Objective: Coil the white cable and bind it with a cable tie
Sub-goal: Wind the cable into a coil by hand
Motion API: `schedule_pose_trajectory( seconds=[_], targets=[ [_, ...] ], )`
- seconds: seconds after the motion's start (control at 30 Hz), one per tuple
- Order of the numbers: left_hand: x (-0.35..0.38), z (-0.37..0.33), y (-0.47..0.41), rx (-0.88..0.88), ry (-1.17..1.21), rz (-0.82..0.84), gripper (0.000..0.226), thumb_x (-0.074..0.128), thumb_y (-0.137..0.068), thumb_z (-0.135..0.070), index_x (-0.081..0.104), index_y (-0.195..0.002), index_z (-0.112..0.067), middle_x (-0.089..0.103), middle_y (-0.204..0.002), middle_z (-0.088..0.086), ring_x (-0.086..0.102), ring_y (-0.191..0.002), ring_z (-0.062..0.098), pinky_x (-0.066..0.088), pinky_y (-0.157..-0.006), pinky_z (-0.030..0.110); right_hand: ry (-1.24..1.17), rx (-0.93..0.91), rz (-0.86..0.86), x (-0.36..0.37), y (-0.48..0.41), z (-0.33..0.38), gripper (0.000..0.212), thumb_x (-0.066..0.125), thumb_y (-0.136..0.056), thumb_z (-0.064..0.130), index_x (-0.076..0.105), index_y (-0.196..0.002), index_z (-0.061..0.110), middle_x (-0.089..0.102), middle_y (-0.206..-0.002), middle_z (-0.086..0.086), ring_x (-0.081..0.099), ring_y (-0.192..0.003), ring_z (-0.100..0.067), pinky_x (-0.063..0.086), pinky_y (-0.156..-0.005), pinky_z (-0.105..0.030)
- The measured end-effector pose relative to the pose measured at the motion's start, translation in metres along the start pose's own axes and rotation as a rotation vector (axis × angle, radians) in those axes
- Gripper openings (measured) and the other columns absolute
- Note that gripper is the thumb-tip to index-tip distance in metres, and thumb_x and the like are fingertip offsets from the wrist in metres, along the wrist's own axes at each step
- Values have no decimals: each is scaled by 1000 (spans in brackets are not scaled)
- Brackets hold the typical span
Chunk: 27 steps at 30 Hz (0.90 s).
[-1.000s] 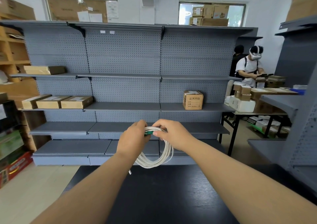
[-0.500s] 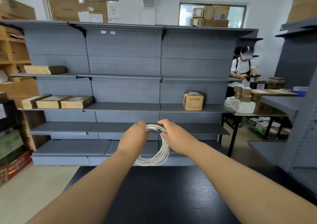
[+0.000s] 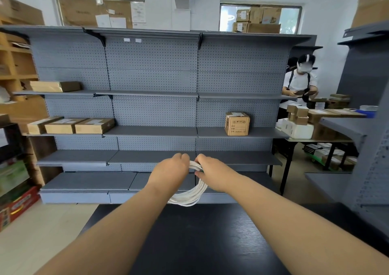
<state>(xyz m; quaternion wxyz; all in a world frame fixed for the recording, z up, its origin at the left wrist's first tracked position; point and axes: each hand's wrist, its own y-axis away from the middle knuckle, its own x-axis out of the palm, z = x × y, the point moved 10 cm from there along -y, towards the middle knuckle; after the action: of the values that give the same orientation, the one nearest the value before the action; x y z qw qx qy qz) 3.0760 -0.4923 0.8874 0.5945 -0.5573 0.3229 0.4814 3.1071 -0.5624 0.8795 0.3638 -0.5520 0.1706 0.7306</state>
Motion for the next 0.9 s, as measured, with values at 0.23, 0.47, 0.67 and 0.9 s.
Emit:
schedule_pose_trajectory(
  seconds=[0.23, 0.47, 0.67, 0.9],
  targets=[
    [-4, 24, 8, -205, 462, -147, 5, 44, -91, -14, 42, -89, -10, 48, -85, 8, 48, -74, 30, 33, -60, 34, -138, 164, -180, -4, 3, -17, 19, 40, -99, 20, 46, -109, 5, 56, -100, -12, 47, -79, -24, 34, -66, -31],
    [10, 46, 17, -381, 819, -208, 6, 51, -90, -17, 48, -91, -11, 50, -68, 0, 47, -63, 21, 32, -52, 30, -399, 323, -215, 3, 2, -40, 17, 41, -98, 21, 47, -105, 6, 54, -94, -11, 58, -85, -28, 51, -76, -40],
    [10, 46, 15, -330, 789, -168, 8, 48, -92, -15, 49, -95, -8, 52, -74, 6, 48, -70, 26, 34, -59, 31, -323, 267, -90, 3, 2, -29, 13, 44, -94, 15, 48, -105, 10, 54, -91, -7, 51, -79, -23, 41, -68, -35],
    [1, 23, 9, -156, 548, -81, 20, 48, -92, -21, 51, -105, -6, 58, -93, 12, 56, -86, 32, 41, -70, 38, -113, 120, -8, 4, 1, -7, 22, 45, -96, 22, 46, -115, 11, 55, -95, -8, 50, -81, -22, 37, -67, -30]
  ],
)
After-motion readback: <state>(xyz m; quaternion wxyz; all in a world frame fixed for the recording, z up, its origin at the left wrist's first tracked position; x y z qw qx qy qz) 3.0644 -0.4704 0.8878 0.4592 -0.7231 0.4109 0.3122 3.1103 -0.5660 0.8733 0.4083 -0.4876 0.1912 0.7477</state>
